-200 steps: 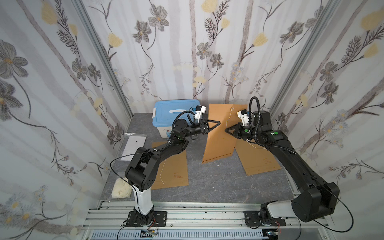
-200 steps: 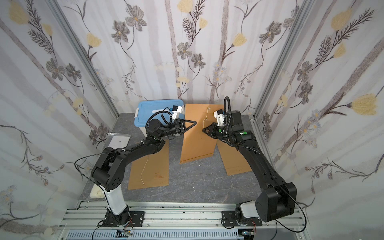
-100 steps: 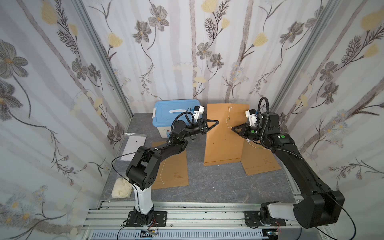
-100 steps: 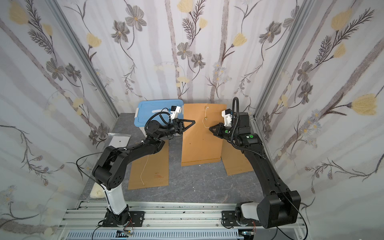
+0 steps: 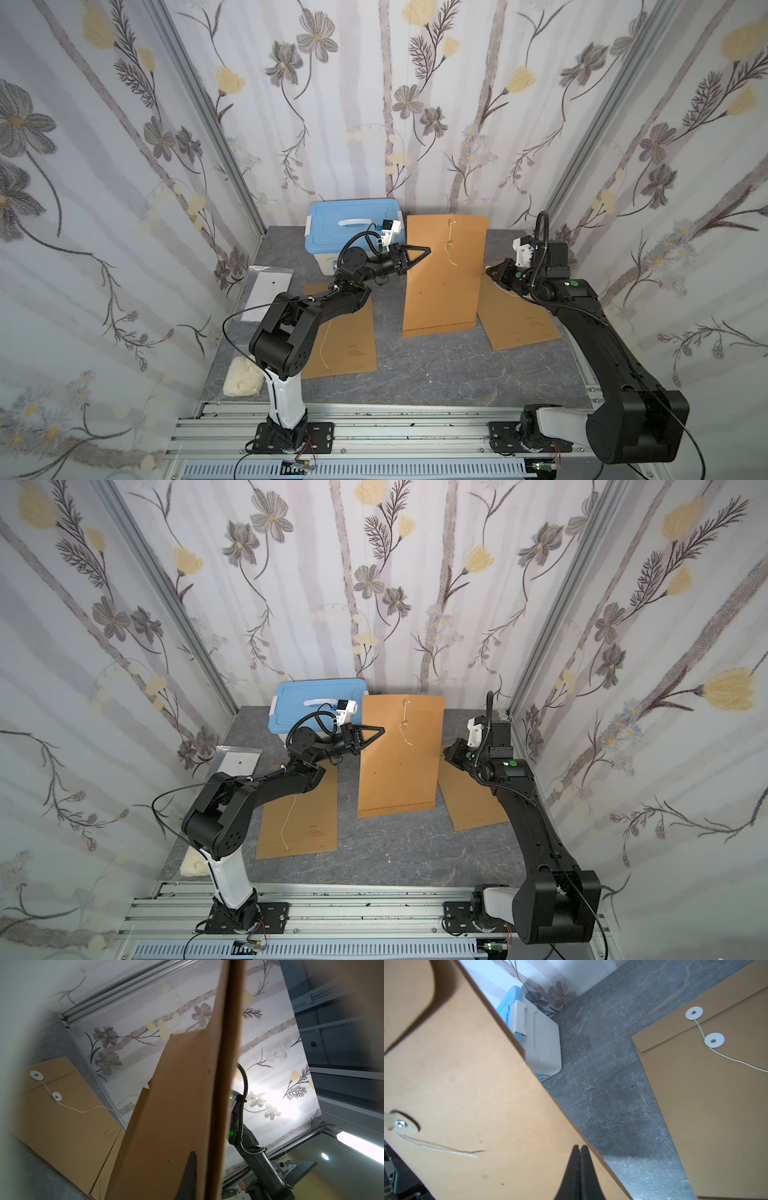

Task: Close the mouth of the file bag
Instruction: Close the file bag, then place the file bag at the center of the board.

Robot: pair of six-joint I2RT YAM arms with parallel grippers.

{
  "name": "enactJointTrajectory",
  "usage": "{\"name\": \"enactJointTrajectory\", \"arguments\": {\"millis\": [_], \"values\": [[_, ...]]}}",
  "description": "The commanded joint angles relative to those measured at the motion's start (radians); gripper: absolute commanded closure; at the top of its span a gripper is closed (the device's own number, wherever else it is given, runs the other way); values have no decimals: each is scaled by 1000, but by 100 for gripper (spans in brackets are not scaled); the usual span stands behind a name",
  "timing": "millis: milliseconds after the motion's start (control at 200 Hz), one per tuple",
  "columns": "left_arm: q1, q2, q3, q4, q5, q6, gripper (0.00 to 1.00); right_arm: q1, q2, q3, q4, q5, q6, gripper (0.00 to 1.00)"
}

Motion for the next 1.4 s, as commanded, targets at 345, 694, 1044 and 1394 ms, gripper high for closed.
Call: {"name": "enactJointTrajectory", "arguments": {"millis": [345,694,1044,1394], "values": [[21,-48,-163,-279,-92,193,100,19,44,-117,116,-70,-11,53],[29,-5,-221,-369,-177,226,100,129,150,-128,108,-50,-36,41],[46,41,-234,-459,-162,301,91,179,317,-101,107,-5,1,40],[58,89,-185,-649,-207,357,85,180,399,-81,51,24,-3,41]]}}
